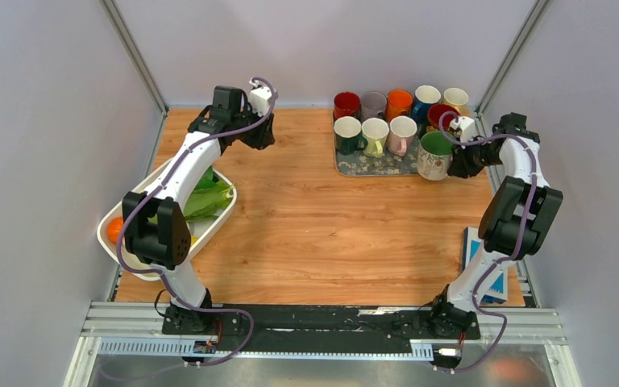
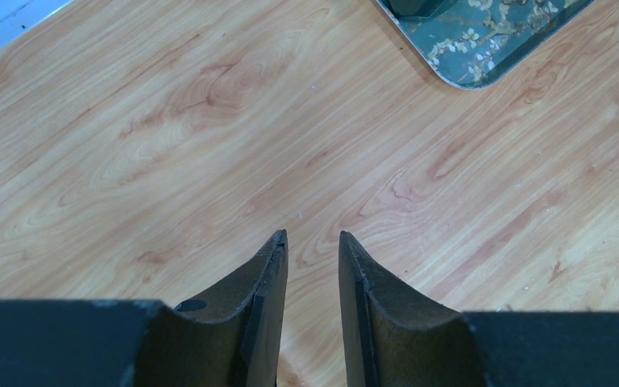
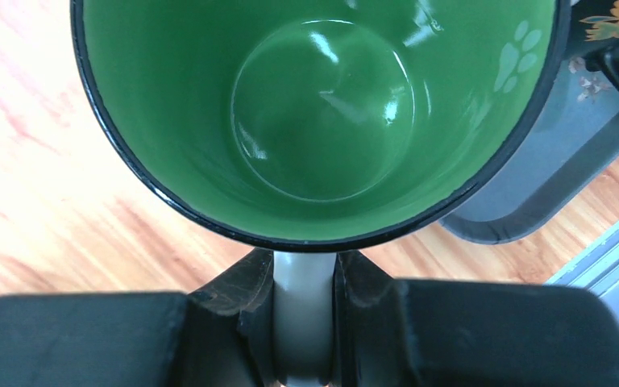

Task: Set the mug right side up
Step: Place the cup on the tray, then reset both arms

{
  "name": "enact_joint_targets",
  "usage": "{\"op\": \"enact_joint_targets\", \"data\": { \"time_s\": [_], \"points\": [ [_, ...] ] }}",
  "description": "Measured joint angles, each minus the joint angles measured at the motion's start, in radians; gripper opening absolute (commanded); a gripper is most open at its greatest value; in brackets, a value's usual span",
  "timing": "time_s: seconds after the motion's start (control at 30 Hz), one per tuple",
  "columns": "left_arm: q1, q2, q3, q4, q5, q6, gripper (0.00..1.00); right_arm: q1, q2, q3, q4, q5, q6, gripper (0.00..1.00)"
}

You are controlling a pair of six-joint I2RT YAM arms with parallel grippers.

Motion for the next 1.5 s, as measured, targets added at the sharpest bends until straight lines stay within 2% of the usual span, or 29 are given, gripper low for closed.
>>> {"op": "enact_joint_targets", "data": {
  "time_s": [0.3,0.6,0.67,0.83,0.97,1.0,1.2,1.23,1.27,1.43,1.47,1.5],
  "points": [
    [0.000,-0.002,-0.022,0.000,-0.013,0.008,0.37,-0.008,0.196,0.170,0.046,0.000,0.029,0.00],
    [0.000,-0.020,-0.061,-0.002,-0.044,0.039,0.37,0.003,0.262,0.208,0.072,-0.002,0.028,0.01],
    [0.000,-0.025,-0.061,-0.002,-0.049,0.046,0.36,0.011,0.268,0.208,0.073,-0.003,0.024,0.07],
    [0.000,-0.029,-0.061,-0.002,-0.052,0.060,0.36,0.038,0.274,0.205,0.084,-0.001,0.023,0.34],
    [0.000,-0.031,-0.061,-0.002,-0.052,0.064,0.36,0.047,0.271,0.203,0.111,-0.004,0.035,0.47],
    [0.000,-0.031,-0.061,-0.002,-0.052,0.064,0.36,0.048,0.269,0.200,0.120,-0.005,0.039,0.54],
    [0.000,-0.035,-0.072,0.000,-0.051,0.066,0.36,0.048,0.173,0.103,0.152,0.016,0.051,0.77],
    [0.000,-0.036,-0.076,0.000,-0.051,0.066,0.36,0.048,0.148,0.087,0.151,0.021,0.056,0.92],
    [0.000,-0.037,-0.079,0.000,-0.051,0.066,0.36,0.048,0.116,0.072,0.150,0.027,0.065,0.99],
    [0.000,-0.037,-0.082,0.005,-0.052,0.065,0.40,0.048,-0.018,0.083,0.151,0.078,0.219,1.00],
    [0.000,-0.037,-0.082,0.009,-0.054,0.064,0.45,0.049,-0.031,0.112,0.152,0.092,0.281,1.00],
    [0.000,-0.037,-0.082,0.011,-0.058,0.061,0.59,0.049,-0.036,0.139,0.161,0.103,0.329,1.00]
  ]
}}
